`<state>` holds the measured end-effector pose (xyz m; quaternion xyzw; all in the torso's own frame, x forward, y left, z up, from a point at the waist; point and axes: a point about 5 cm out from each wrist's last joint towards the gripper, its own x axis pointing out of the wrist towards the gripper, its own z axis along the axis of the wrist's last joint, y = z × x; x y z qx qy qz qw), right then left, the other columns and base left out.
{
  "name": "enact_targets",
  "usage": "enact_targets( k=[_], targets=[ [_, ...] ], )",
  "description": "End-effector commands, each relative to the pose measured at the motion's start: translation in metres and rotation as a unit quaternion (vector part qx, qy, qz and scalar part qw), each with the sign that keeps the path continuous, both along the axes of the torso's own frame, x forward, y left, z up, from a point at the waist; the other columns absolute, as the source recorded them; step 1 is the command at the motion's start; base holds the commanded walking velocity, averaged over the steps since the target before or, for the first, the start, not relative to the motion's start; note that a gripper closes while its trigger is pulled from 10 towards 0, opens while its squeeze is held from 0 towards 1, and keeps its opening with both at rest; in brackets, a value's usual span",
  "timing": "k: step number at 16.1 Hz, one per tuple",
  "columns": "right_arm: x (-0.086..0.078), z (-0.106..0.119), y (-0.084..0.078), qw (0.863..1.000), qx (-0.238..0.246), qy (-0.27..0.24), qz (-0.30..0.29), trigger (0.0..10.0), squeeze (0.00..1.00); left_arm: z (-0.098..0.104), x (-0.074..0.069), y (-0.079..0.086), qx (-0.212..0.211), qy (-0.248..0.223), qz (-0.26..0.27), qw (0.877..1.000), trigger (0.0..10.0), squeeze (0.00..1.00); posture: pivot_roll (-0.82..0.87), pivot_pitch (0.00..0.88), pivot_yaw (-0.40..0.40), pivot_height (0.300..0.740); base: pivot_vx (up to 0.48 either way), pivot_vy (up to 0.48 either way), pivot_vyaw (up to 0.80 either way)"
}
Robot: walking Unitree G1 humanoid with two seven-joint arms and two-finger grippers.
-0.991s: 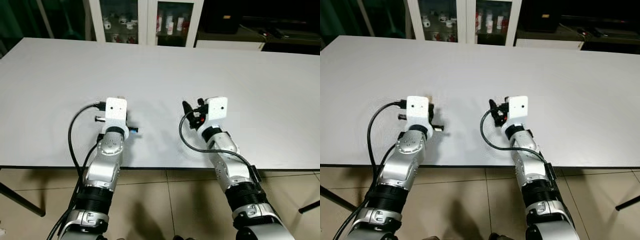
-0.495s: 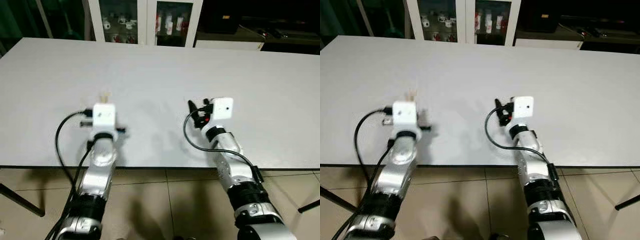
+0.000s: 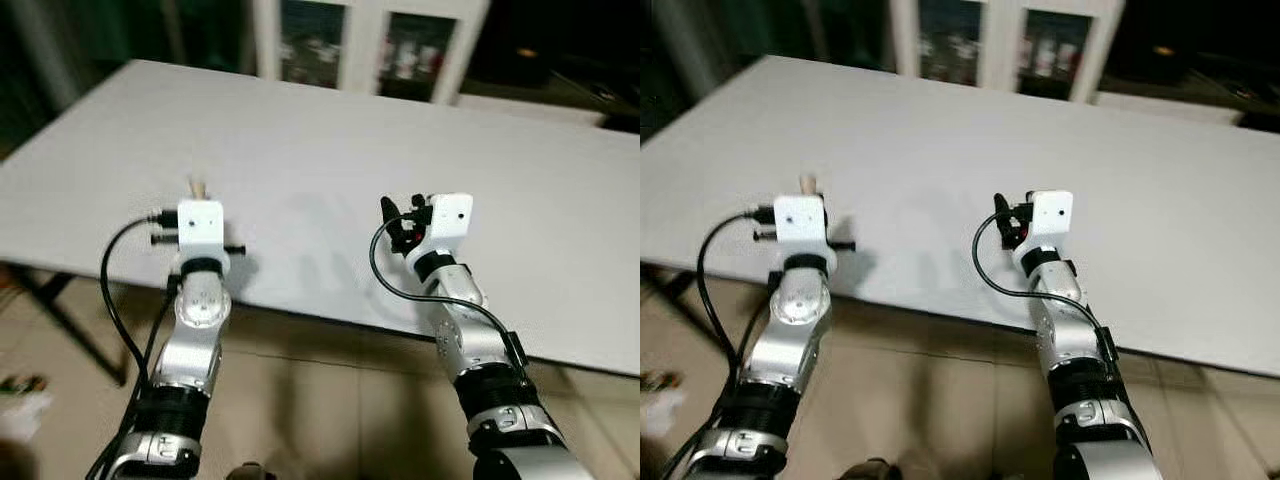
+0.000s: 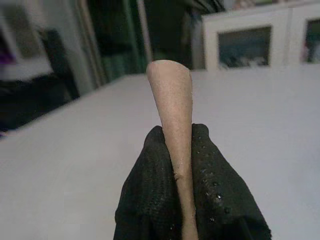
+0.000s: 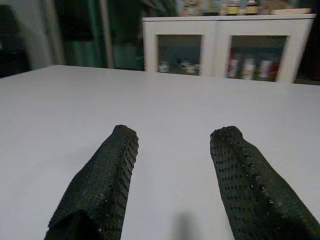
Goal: Picking trash to rubbish bin
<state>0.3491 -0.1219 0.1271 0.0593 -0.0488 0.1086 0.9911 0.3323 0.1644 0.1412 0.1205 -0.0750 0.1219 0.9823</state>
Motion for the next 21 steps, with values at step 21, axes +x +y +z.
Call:
enact_targets(
  k=[21],
  targets=[
    [-0.005, -0.001, 0.004, 1.000, 0.001, -0.009, 0.017, 10.0, 0.00, -0.003, -0.002, -0.011, 0.015, 0.002, -0.018, 1.000, 10.0, 0.00, 0.00, 0.000, -0.039, 0.740, 0.000, 0.000, 0.80]
  ],
)
